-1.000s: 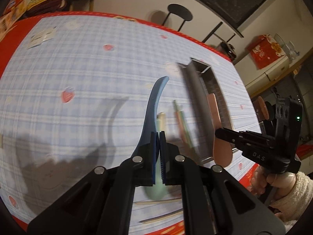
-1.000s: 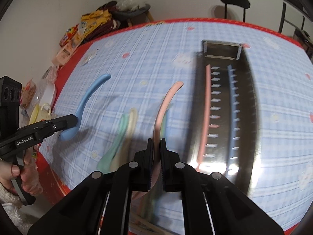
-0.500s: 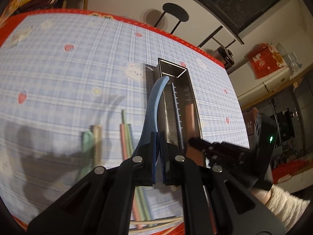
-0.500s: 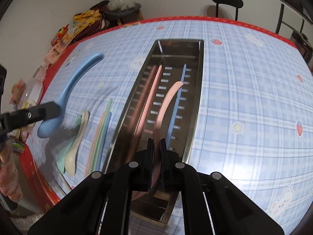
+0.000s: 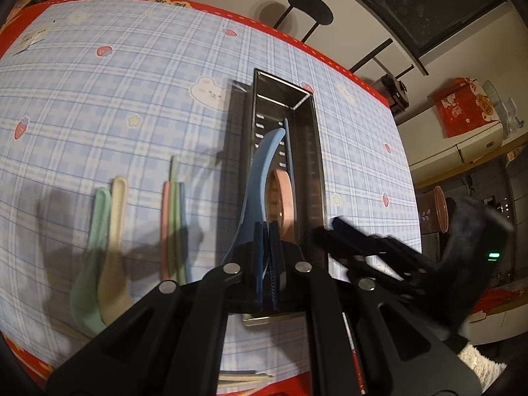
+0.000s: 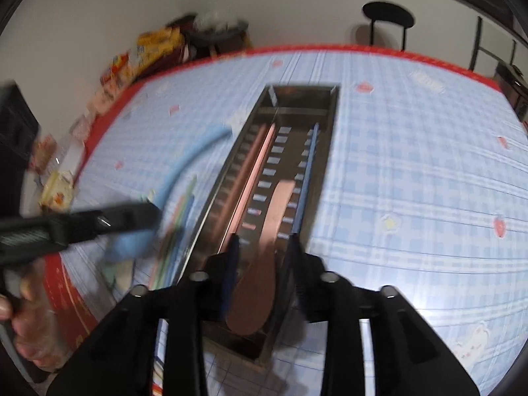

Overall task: Organize utensils
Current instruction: 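Carry the blue and pink spoons over the metal basket with both tools, then lower both spoons into the basket and open both tools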

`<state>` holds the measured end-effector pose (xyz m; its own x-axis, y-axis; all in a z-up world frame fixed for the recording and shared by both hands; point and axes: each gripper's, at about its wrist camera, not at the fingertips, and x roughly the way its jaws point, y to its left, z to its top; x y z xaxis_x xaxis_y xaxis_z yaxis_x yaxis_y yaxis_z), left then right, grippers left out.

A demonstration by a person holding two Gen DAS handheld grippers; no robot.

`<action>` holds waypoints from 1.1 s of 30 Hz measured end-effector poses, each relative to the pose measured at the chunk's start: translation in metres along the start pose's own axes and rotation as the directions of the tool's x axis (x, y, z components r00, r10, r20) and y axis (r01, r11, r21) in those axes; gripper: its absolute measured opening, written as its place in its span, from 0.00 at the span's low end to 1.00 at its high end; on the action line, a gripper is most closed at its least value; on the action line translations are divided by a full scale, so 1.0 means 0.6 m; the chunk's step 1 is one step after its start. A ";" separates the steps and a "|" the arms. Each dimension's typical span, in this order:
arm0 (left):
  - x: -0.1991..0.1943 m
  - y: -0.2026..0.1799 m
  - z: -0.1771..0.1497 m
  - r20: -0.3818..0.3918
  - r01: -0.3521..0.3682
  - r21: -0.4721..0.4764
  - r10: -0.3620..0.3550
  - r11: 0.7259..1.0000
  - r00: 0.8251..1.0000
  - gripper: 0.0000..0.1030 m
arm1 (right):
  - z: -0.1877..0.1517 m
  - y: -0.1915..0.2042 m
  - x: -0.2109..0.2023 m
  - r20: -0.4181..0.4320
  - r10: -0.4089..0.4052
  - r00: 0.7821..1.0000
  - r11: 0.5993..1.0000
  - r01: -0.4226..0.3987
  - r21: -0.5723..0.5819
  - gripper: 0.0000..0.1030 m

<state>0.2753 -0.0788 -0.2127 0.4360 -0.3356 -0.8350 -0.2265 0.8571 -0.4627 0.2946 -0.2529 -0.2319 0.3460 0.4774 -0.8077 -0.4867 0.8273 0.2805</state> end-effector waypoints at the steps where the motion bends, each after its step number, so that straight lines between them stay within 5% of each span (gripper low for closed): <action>1: 0.004 -0.004 -0.001 -0.005 -0.002 -0.002 0.002 1.000 1.000 0.08 | 0.000 -0.008 -0.014 0.022 0.005 1.000 1.000 -0.005 0.019 0.41; 6: 0.035 -0.034 -0.009 -0.042 -0.035 0.005 0.035 0.999 0.999 0.08 | -0.014 -0.061 -0.069 0.104 -0.003 0.995 0.989 -0.012 0.147 0.58; 16: 0.085 -0.060 -0.015 -0.064 -0.142 -0.035 0.140 0.989 0.988 0.08 | -0.071 -0.158 -0.116 0.137 -0.034 0.990 0.949 -0.011 0.316 0.58; 26: 0.127 -0.094 -0.027 -0.071 -0.188 -0.022 0.186 0.982 0.980 0.08 | -0.098 -0.191 -0.138 0.131 -0.035 0.991 0.941 -0.012 0.340 0.58; 27: 0.128 -0.098 -0.028 -0.077 -0.182 -0.014 0.180 0.983 0.981 0.12 | -0.100 -0.193 -0.142 0.133 -0.037 0.990 0.941 -0.010 0.338 0.59; 29: 0.118 -0.105 -0.028 -0.063 -0.148 0.002 0.147 0.989 0.987 0.40 | -0.101 -0.196 -0.148 0.134 -0.041 0.990 0.941 -0.007 0.337 0.62; 33: 0.060 -0.107 -0.024 0.024 -0.146 0.060 0.145 0.987 0.989 0.60 | -0.107 -0.194 -0.155 0.136 -0.036 0.990 0.944 -0.011 0.330 0.77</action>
<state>0.2929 -0.1517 -0.2172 0.4193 -0.1985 -0.8859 -0.2348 0.9189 -0.3171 0.2672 -0.4127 -0.2227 0.4689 0.4829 -0.7396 -0.1984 0.8735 0.4446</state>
